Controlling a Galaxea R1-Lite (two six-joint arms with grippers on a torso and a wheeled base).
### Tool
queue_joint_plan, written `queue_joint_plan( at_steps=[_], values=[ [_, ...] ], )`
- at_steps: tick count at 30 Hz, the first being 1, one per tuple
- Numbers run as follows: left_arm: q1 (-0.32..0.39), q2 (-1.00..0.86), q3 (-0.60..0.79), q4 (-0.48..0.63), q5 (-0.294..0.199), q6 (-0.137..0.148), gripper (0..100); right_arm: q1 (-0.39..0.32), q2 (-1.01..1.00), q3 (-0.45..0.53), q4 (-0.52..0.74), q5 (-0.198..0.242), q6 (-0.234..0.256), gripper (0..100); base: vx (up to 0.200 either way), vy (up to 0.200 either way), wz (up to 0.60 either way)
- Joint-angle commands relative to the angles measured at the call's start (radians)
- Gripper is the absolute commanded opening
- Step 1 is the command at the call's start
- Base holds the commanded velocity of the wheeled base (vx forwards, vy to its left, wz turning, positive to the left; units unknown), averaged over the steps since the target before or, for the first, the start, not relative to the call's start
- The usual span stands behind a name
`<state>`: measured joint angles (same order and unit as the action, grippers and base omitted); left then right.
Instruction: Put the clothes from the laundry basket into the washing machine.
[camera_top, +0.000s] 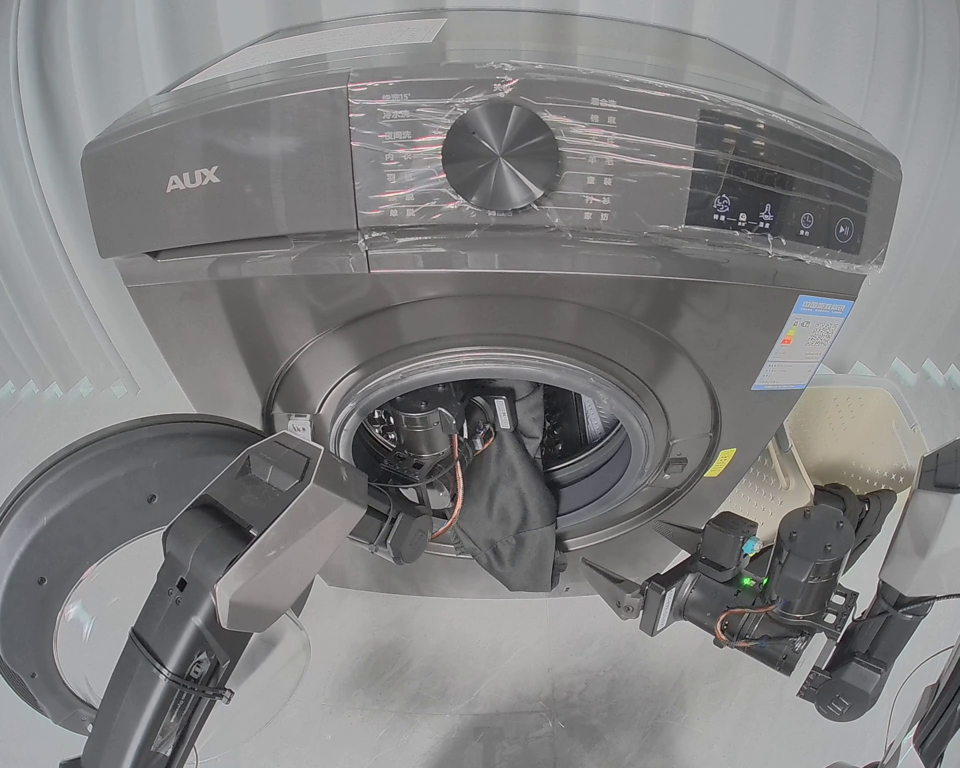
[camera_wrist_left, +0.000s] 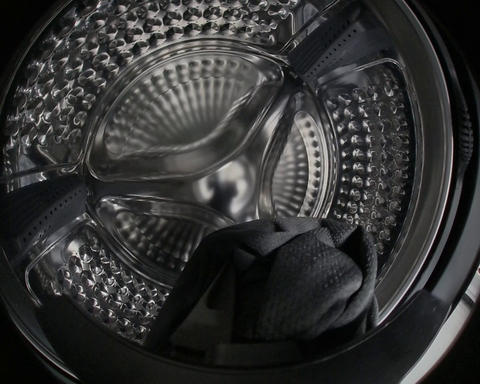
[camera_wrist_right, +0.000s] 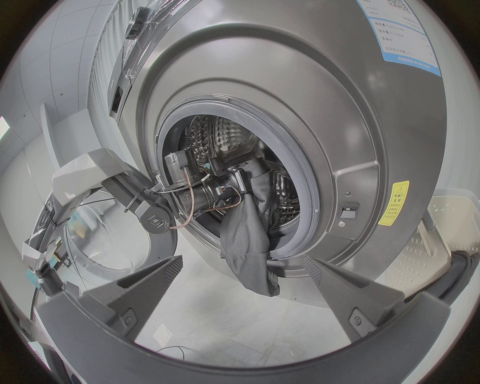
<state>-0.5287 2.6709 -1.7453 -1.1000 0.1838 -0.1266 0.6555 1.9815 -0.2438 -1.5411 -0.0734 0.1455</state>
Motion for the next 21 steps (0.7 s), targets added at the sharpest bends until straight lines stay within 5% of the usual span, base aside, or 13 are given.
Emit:
queue_joint_plan(
  at_steps=[1,3,4,10,21],
  values=[
    [0.009,0.021,-0.013,-0.003,0.003,-0.001,0,-0.001,0.002,0.0,-0.001,0.001,0.0,100,0.0,0.0,0.0],
    [0.009,0.018,-0.011,-0.008,0.003,-0.002,0,-0.001,0.002,0.0,-0.001,0.001,0.0,100,0.0,0.0,0.0],
    [0.007,0.017,-0.008,-0.011,0.003,-0.002,100,-0.001,0.002,0.0,-0.001,0.001,0.0,100,0.0,0.0,0.0],
    [0.007,0.0,0.013,-0.012,0.003,-0.007,100,-0.001,0.003,0.0,-0.001,0.001,0.0,100,0.0,0.0,0.0],
    [-0.017,-0.201,0.417,0.005,-0.055,0.001,100,0.001,0.01,-0.002,-0.001,0.004,0.002,100,0.0,0.0,0.0]
  ],
)
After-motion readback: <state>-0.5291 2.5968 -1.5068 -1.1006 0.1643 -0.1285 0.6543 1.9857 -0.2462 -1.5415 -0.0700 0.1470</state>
